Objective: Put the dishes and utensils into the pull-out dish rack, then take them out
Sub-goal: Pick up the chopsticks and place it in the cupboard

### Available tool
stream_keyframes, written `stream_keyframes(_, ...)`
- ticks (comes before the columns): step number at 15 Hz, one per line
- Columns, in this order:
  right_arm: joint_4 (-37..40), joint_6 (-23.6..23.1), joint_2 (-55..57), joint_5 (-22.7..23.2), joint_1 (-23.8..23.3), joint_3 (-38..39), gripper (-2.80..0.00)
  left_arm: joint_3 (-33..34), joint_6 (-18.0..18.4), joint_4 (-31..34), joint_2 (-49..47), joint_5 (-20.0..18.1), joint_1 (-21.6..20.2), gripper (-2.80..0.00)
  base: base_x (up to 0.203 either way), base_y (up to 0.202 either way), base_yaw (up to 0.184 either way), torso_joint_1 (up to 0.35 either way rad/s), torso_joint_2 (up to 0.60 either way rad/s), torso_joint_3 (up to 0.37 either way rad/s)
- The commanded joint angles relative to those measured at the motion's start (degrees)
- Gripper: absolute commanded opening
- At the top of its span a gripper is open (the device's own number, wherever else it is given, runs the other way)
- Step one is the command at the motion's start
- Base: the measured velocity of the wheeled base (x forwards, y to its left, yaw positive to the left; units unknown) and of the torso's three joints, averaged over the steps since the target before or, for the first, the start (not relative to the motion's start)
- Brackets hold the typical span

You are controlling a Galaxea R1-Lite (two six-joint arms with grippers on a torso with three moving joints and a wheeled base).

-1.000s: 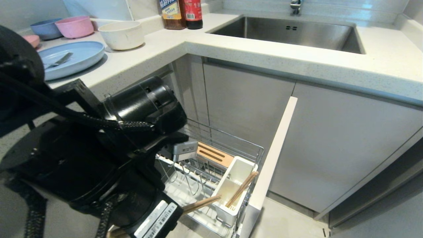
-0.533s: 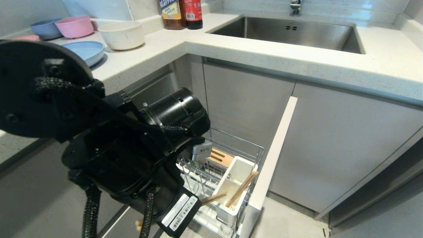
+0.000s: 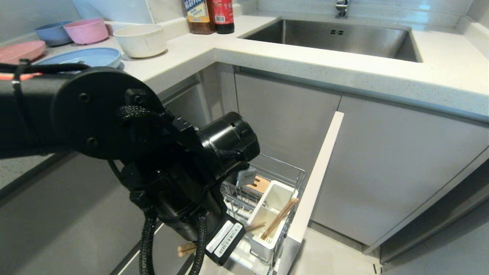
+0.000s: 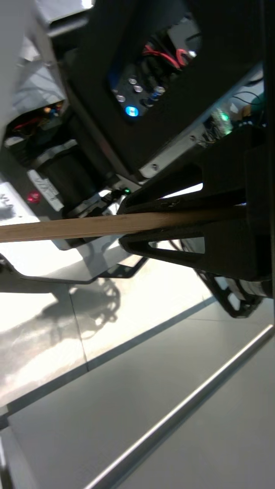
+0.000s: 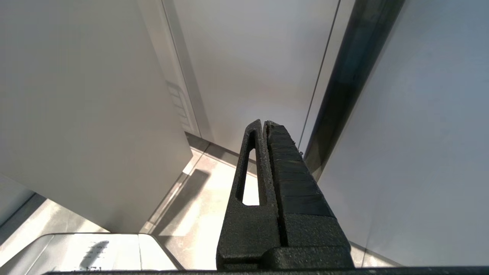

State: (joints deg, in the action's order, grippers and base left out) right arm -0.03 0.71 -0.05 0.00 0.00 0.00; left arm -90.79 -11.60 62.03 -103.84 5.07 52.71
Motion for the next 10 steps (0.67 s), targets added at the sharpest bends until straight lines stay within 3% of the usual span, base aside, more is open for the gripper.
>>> stream_keyframes(1, -0.05, 0.00, 0.05, 0.00, 0.00, 0.09, -2.80, -0.27, 0.03, -0.46, -2.02, 0.03, -0.40, -2.80, 0.000, 0.000, 0.000, 0.000, 0.00, 0.000)
stream_keyframes(3, -0.04, 0.00, 0.05, 0.00, 0.00, 0.06, -2.80, -1.32, 2.13, -1.10, -3.58, 0.03, -0.73, -2.80, 0.000, 0.000, 0.000, 0.000, 0.00, 0.000)
stream_keyframes(10, -0.05, 0.00, 0.05, 0.00, 0.00, 0.09, -2.80, -4.66, 3.72, -1.31, -8.59, 0.03, -2.01, -2.80, 0.000, 0.000, 0.000, 0.000, 0.00, 0.000)
